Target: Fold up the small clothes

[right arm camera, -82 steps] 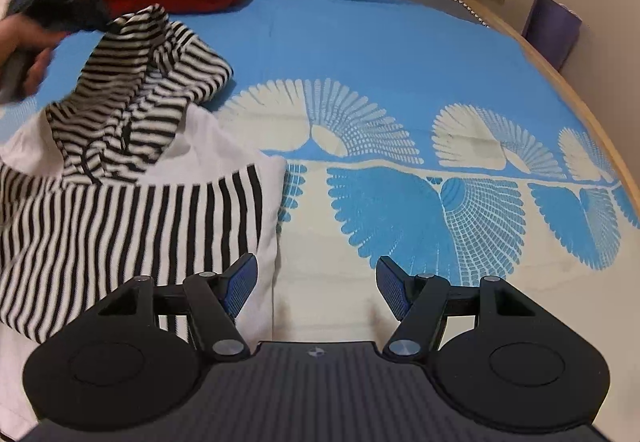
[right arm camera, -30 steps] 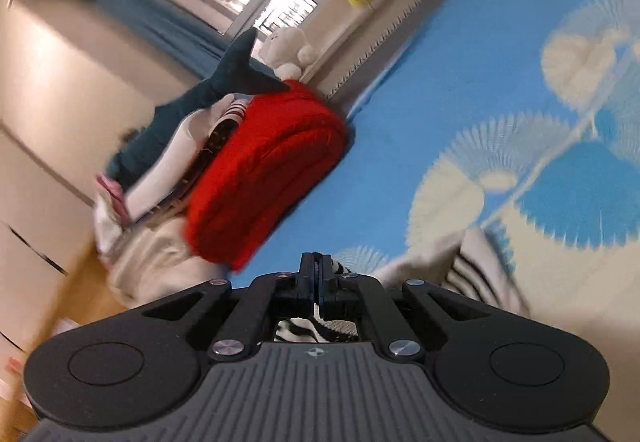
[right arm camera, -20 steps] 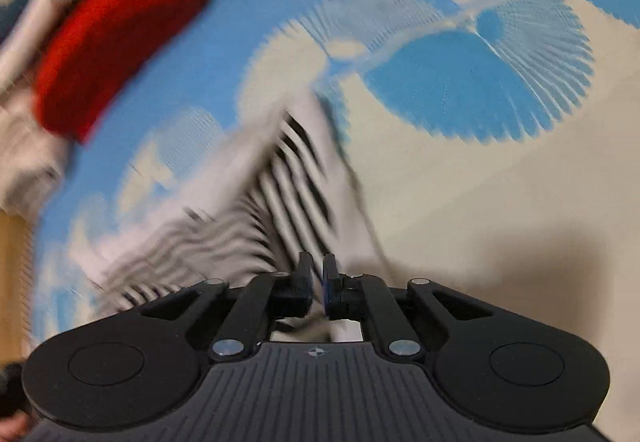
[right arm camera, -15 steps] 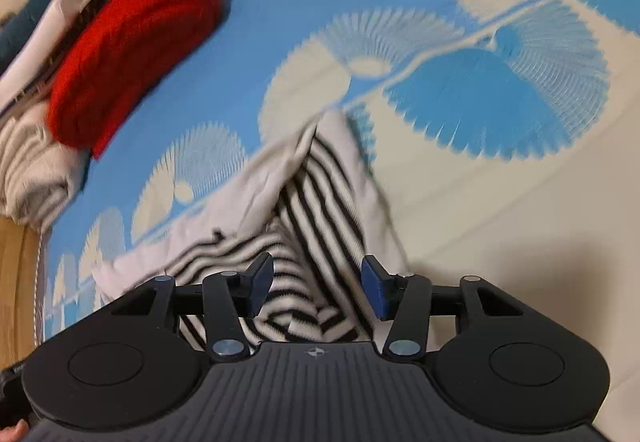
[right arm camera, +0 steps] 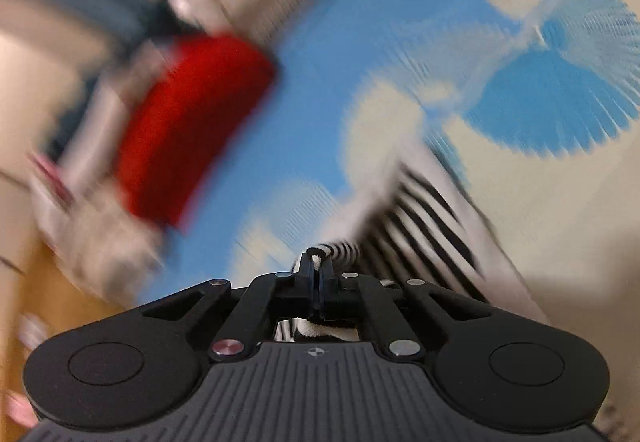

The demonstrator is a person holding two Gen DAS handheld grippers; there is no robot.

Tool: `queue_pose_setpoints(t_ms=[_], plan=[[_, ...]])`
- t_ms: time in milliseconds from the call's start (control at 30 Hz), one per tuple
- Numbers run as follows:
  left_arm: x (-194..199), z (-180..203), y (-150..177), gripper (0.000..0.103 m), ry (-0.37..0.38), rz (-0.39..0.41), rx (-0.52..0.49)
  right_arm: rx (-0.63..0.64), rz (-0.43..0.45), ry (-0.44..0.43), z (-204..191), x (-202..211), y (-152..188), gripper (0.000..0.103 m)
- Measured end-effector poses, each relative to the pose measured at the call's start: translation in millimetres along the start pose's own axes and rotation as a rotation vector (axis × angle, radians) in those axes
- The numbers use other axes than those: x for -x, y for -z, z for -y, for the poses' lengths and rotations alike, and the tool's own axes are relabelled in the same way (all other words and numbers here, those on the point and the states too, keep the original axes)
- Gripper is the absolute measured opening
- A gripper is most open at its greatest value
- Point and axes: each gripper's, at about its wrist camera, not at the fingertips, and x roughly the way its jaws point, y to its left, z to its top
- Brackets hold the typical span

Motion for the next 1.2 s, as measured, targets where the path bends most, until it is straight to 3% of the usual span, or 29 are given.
queue_pose_setpoints(t_ms=[67, 100, 133, 200, 267, 300, 400, 433, 500, 533, 600, 667, 733, 767, 800, 833, 867, 933, 1033, 1133, 1200], plan=[[3.4, -3.9, -2.7, 0.004, -0.001, 0.013, 0.001, -0.018, 0.068, -0.054, 0.4, 12.5, -4.0, 0.001], [-1.0, -10.6, -3.1, 0.004, -0.037, -0.017, 0.014, -0.037, 0.063, -0.046, 4.3, 13.6, -4.7, 0.001], [-7.6, -18.0, -2.6, 0.004, -0.094, -0.060, 0.027, -0.056, 0.017, 0.009, 10.6, 9.4, -4.6, 0.001], [-23.2, -38.9, 2.9, 0.004, -0.221, -0.155, 0.073, -0.044, -0.124, 0.200, 23.5, -8.0, 1.2, 0.001], [-35.5, -54.9, 7.8, 0.006, -0.292, -0.222, 0.123, -0.044, -0.274, 0.408, 46.2, -25.2, 15.3, 0.002], [-37.3, -59.8, 8.2, 0.007, -0.308, -0.231, 0.137, -0.061, -0.305, 0.441, 54.6, -28.3, 20.6, 0.003], [-31.1, -52.6, 2.1, 0.015, -0.306, -0.187, 0.101, -0.015, -0.294, 0.455, 45.5, -27.1, 19.9, 0.016], [-26.0, -45.1, -0.9, 0.020, -0.301, -0.152, 0.068, 0.047, -0.244, 0.468, 34.4, -22.9, 16.3, 0.021], [-16.1, -25.5, -2.8, 0.021, -0.297, -0.066, -0.033, 0.163, -0.116, 0.496, 14.2, -12.5, 10.1, 0.030], [-14.8, -14.1, -2.6, 0.021, -0.275, -0.037, -0.093, 0.215, -0.057, 0.490, 4.3, -7.5, 7.8, 0.032], [-18.0, 3.0, 3.3, 0.021, -0.203, -0.040, -0.168, 0.258, -0.015, 0.394, -7.5, -4.1, 9.2, 0.032], [-28.7, 8.0, 10.0, 0.021, -0.157, -0.091, -0.187, 0.274, -0.082, 0.268, -14.1, -11.0, 15.8, 0.034], [-46.3, 0.0, 17.1, 0.021, -0.189, -0.183, -0.163, 0.212, -0.220, 0.198, -7.5, -29.6, 22.4, 0.038], [-56.6, -8.4, 21.2, 0.021, -0.250, -0.235, -0.148, 0.185, -0.289, 0.233, -0.4, -43.6, 27.1, 0.038], [-63.6, -19.3, 25.4, 0.020, -0.311, -0.273, -0.128, 0.181, -0.353, 0.323, 9.1, -54.9, 33.7, 0.037], [-66.5, -27.8, 26.0, 0.014, -0.335, -0.285, -0.099, 0.190, -0.388, 0.408, 17.3, -61.9, 39.0, 0.030], [-65.8, -32.5, 24.5, 0.012, -0.336, -0.276, -0.074, 0.179, -0.402, 0.445, 25.8, -65.9, 41.7, 0.029], [-60.3, -22.9, 19.6, 0.013, -0.338, -0.254, -0.111, 0.136, -0.386, 0.441, 28.7, -62.6, 37.8, 0.030], [-47.8, -0.2, 19.9, 0.020, -0.290, -0.189, -0.207, 0.222, -0.292, 0.376, 3.9, -52.1, 29.1, 0.041], [-56.9, -1.2, 27.1, 0.022, -0.300, -0.232, -0.224, 0.248, -0.279, 0.340, -4.1, -50.6, 29.5, 0.046], [-64.9, -13.4, 35.0, 0.022, -0.351, -0.285, -0.200, 0.219, -0.333, 0.397, 8.8, -61.7, 33.3, 0.045]])
